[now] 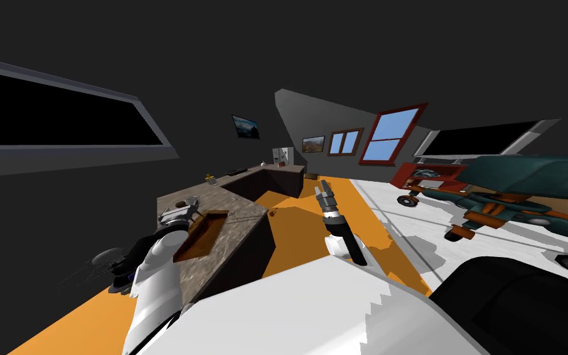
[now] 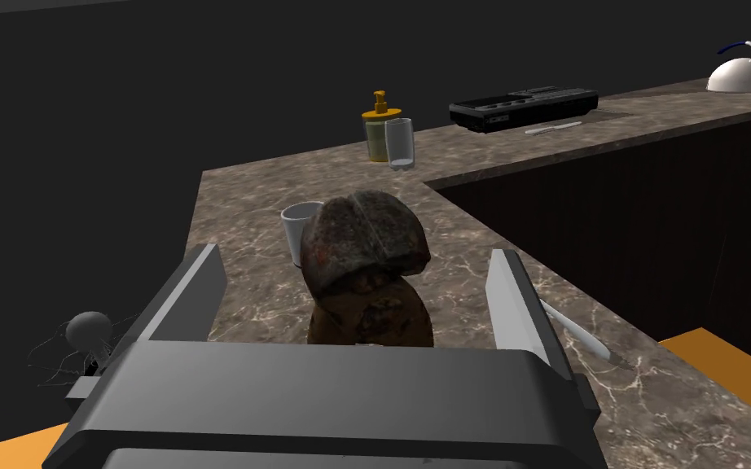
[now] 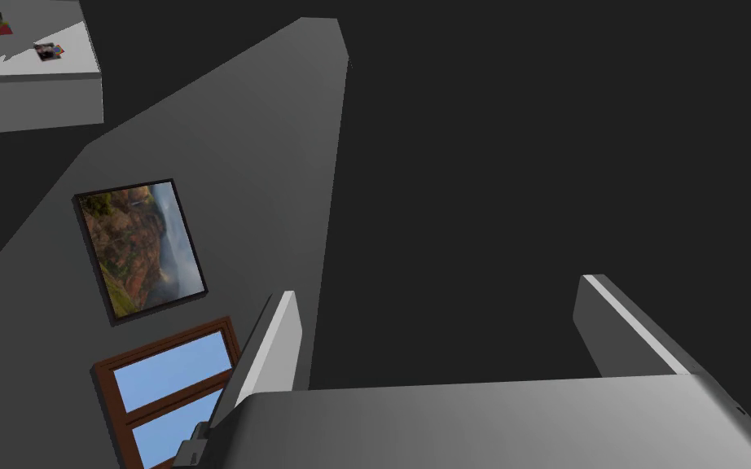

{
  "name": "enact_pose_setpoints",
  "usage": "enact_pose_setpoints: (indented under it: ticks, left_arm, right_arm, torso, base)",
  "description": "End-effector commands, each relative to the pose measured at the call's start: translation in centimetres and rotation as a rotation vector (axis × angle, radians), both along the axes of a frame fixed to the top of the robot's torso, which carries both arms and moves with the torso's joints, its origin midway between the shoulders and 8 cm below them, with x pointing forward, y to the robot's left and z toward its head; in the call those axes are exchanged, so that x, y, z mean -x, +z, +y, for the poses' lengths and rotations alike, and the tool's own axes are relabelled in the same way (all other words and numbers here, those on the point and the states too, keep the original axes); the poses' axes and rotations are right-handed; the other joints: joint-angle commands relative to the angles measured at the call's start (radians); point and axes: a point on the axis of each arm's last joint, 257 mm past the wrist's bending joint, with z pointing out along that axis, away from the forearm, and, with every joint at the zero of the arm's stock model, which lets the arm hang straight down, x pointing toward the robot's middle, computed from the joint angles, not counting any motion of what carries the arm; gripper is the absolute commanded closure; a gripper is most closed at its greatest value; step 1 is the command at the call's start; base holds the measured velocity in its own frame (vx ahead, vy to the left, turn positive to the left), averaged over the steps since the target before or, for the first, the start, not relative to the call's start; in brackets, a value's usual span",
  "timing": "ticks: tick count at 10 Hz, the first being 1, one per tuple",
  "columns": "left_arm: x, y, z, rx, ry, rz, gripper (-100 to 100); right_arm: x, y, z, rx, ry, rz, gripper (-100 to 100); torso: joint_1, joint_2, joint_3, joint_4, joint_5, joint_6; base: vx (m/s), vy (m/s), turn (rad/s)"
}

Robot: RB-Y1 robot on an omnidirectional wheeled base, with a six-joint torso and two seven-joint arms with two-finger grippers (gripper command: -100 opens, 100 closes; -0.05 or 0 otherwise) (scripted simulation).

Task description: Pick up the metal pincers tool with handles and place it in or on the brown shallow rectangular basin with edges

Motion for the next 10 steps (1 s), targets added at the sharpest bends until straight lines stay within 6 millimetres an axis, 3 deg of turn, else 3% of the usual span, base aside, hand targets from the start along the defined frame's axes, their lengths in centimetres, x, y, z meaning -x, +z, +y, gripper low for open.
enact_pose_setpoints:
  ticks: [1, 3, 4, 5, 10]
  left_arm:
    - [0.1, 1.1, 1.2, 0.003, 0.014, -0.001, -100]
    - [0.1, 2.2, 2.8, 0.010, 0.032, -0.004, -100]
    - [0.1, 2.0, 2.4, 0.006, 0.027, -0.004, -100]
    - [0.1, 2.1, 2.4, 0.008, 0.027, -0.003, 0]
    - [0.1, 2.0, 2.4, 0.008, 0.027, -0.003, 0]
  right_arm:
    - [0.0, 0.0, 0.0, 0.000, 0.000, 0.000, 0]
    - [0.0, 0.0, 0.0, 0.000, 0.000, 0.000, 0]
    - [0.0, 0.0, 0.0, 0.000, 0.000, 0.000, 0]
    - [0.0, 0.0, 0.0, 0.000, 0.000, 0.000, 0]
    - [0.0, 0.0, 0.0, 0.000, 0.000, 0.000, 0]
  torso:
    - [0.000, 0.000, 0.000, 0.000, 0.000, 0.000]
    - [0.000, -0.001, 0.000, 0.000, 0.000, 0.000]
    - [0.000, -0.001, 0.000, 0.000, 0.000, 0.000]
    - [0.002, -0.002, -0.001, 0.000, 0.000, 0.000]
    - [0.003, -0.004, -0.002, -0.001, 0.001, 0.000]
  base:
    - [-0.053, -0.037, -0.096]
    - [-0.051, -0.038, -0.078]
    - [-0.020, -0.015, -0.010]
    - [0.000, 0.000, 0.000]
    - [0.000, 0.000, 0.000]
